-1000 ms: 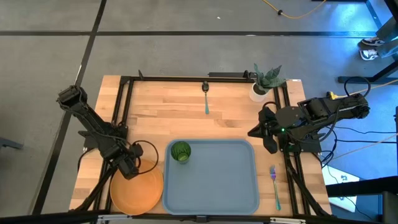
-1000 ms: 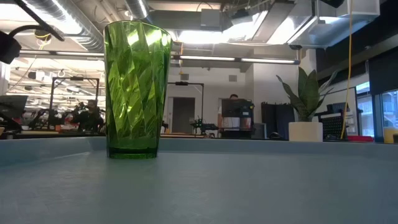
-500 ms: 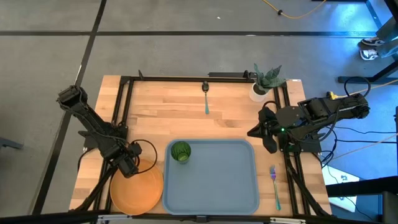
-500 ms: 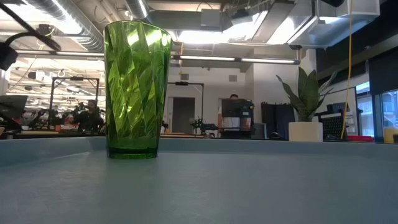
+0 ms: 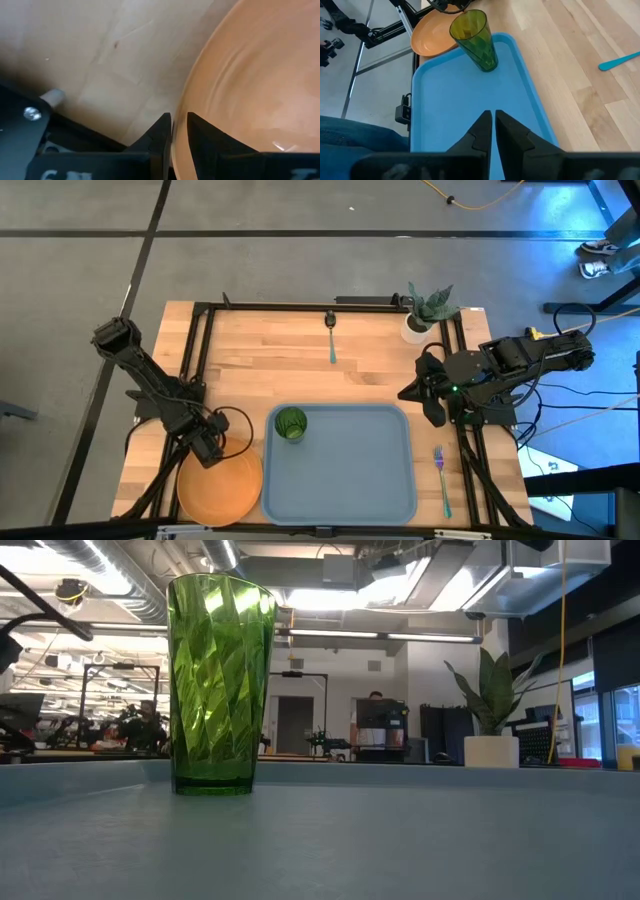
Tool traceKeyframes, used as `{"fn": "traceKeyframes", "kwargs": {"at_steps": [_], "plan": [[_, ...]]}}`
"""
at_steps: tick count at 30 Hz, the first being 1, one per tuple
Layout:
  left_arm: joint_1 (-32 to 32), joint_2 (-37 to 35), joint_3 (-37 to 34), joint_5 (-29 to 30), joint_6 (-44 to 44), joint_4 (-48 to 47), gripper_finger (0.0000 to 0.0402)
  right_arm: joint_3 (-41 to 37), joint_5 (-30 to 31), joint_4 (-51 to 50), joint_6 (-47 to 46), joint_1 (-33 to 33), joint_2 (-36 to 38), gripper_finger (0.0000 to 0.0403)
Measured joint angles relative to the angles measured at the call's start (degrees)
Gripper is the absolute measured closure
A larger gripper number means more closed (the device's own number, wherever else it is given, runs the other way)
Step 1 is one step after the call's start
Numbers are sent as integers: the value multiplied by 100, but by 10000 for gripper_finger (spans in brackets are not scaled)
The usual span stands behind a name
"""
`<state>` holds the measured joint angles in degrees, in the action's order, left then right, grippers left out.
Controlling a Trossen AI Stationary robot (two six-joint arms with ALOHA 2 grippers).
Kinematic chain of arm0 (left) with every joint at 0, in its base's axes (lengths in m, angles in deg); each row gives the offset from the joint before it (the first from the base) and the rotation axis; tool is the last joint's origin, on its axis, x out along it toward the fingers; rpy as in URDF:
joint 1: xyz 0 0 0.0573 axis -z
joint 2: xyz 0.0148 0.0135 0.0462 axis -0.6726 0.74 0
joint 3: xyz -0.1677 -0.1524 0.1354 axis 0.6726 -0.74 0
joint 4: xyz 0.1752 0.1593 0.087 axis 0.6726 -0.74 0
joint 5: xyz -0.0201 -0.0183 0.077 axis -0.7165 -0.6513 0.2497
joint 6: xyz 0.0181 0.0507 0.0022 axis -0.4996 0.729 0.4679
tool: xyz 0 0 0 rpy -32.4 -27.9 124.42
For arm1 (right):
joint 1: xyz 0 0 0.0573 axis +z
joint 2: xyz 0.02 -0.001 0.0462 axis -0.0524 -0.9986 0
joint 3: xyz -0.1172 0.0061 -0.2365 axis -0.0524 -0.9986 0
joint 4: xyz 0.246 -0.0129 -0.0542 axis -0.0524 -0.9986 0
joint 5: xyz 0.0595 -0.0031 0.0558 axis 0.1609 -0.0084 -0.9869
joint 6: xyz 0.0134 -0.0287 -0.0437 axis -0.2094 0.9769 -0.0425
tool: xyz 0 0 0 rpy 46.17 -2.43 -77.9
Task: Pick and place plate/cup/fork/spoon on tray
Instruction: Put the orange plate on the center of the gray serving tray
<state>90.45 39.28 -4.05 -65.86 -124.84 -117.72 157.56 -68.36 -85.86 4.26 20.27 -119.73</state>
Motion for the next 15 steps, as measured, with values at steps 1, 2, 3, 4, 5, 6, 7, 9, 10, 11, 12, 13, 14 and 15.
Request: {"fn": "traceKeyframes", "kwargs": {"at_steps": [1,2,3,4,5,6,7,9,10,11,12,13,14,15], "plan": [[0,0,-7,2,2,18,347,0,0,0,7,-1,0,374],[-2,0,-7,10,11,24,347,0,0,0,17,-1,0,374],[-2,0,-7,19,26,32,347,0,0,0,17,1,0,374],[-6,0,-7,24,53,37,347,0,0,0,17,-1,0,374],[-7,0,-7,26,62,37,348,0,2,0,17,0,0,374],[-7,0,-7,27,59,34,352,0,1,0,17,0,0,374],[-7,0,-7,28,33,33,360,0,2,0,17,1,0,374],[-7,-5,-4,21,21,28,384,0,2,0,20,-1,0,374],[-5,-9,-2,14,-3,26,390,0,2,0,20,1,0,374],[-4,-9,-2,7,-39,26,392,0,2,0,20,1,0,374],[-4,-17,0,-2,-95,26,394,0,2,0,20,1,0,374],[-4,-44,4,-21,-124,26,395,0,2,0,20,1,0,374],[-4,-78,27,-35,-138,26,396,0,2,0,17,1,0,374],[-4,-123,63,-42,-146,24,397,0,2,0,15,-1,0,374]]}}
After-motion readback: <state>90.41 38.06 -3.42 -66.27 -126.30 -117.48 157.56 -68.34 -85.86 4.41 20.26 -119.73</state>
